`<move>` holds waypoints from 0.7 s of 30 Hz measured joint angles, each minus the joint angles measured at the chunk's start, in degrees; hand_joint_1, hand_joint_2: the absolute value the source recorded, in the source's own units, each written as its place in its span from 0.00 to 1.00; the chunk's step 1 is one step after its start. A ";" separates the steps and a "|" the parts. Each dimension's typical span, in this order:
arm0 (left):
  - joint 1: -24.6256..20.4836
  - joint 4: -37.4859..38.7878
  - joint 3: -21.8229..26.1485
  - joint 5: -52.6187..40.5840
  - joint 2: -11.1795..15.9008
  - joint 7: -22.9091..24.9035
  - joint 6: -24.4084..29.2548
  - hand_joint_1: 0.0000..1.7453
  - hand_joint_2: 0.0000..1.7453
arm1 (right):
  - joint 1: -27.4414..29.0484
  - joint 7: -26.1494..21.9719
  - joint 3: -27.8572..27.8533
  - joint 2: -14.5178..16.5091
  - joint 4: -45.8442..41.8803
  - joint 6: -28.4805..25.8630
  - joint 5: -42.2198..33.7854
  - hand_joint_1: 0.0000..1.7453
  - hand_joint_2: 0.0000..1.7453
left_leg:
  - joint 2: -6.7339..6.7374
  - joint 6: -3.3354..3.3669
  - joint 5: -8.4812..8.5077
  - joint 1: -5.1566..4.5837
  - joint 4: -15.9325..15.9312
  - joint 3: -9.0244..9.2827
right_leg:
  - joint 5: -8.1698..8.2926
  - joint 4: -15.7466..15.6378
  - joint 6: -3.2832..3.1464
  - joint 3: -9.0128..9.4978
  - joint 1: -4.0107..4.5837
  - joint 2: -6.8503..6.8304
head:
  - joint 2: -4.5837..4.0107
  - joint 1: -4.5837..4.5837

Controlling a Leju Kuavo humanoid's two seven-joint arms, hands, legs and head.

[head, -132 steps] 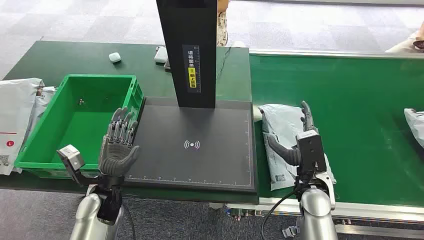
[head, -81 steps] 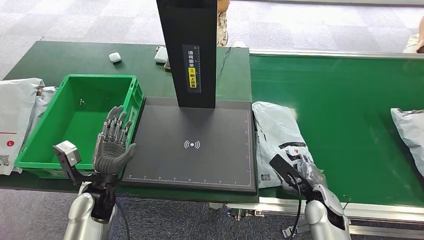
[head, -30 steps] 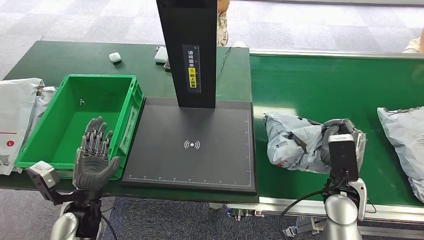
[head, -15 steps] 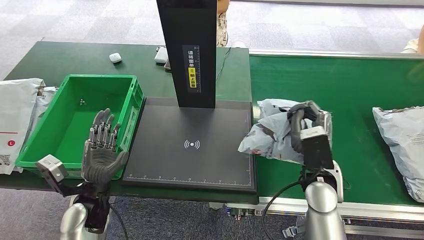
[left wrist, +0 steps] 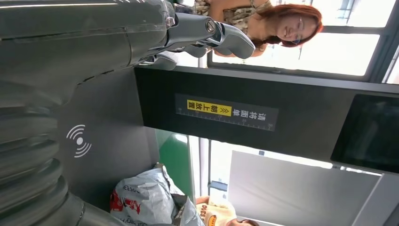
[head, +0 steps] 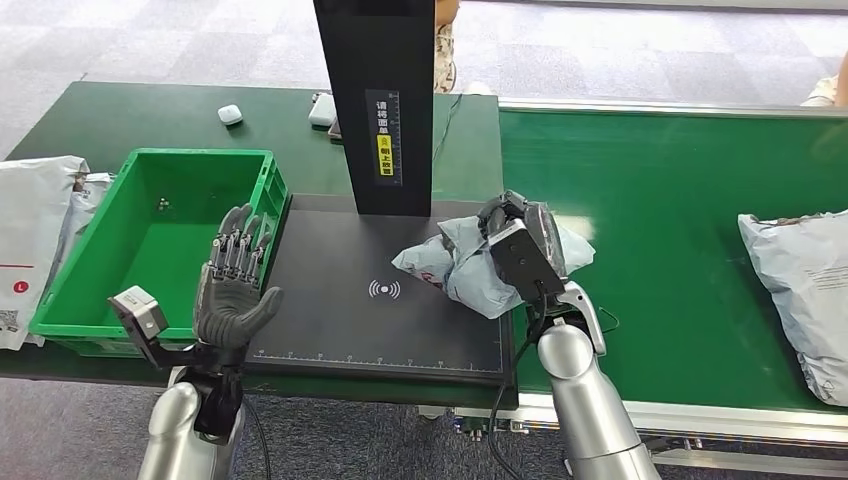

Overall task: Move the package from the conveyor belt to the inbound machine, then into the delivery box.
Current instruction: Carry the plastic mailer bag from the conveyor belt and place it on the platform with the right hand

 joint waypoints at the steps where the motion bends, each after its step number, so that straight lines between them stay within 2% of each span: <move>1: -0.05 0.18 -0.01 0.01 0.00 -0.01 0.00 0.00 1.00 | -0.15 0.00 0.20 0.01 0.35 -0.01 -0.02 1.00 1.00 | 0.00 0.00 0.00 0.00 0.00 0.00 | 0.00 0.00 0.00 0.00 0.00 0.00 | 0.00 0.00; 9: -0.47 1.39 -0.09 0.03 0.10 -0.24 0.00 0.00 1.00 | -1.03 0.17 0.88 0.02 2.32 0.20 -0.09 1.00 1.00 | 0.00 0.00 0.00 0.00 0.00 0.00 | 0.00 0.00 0.00 0.00 0.01 0.00 | 0.00 0.00; 13: -1.32 2.05 -0.59 0.90 0.24 -0.44 -0.19 0.00 1.00 | -4.01 2.22 2.43 0.39 5.86 3.81 1.31 1.00 1.00 | 0.03 -0.01 0.01 0.00 0.00 0.00 | 0.04 0.00 -0.03 -0.01 0.02 0.06 | 0.00 0.00; 21: -4.64 4.93 -2.93 3.42 0.60 -0.69 0.28 0.00 1.00 | -14.05 -0.05 8.14 6.03 20.52 11.53 -4.22 1.00 1.00 | 0.03 -0.07 0.10 0.04 0.00 -0.01 | 0.06 0.03 -0.06 -0.05 0.06 0.06 | 0.00 0.00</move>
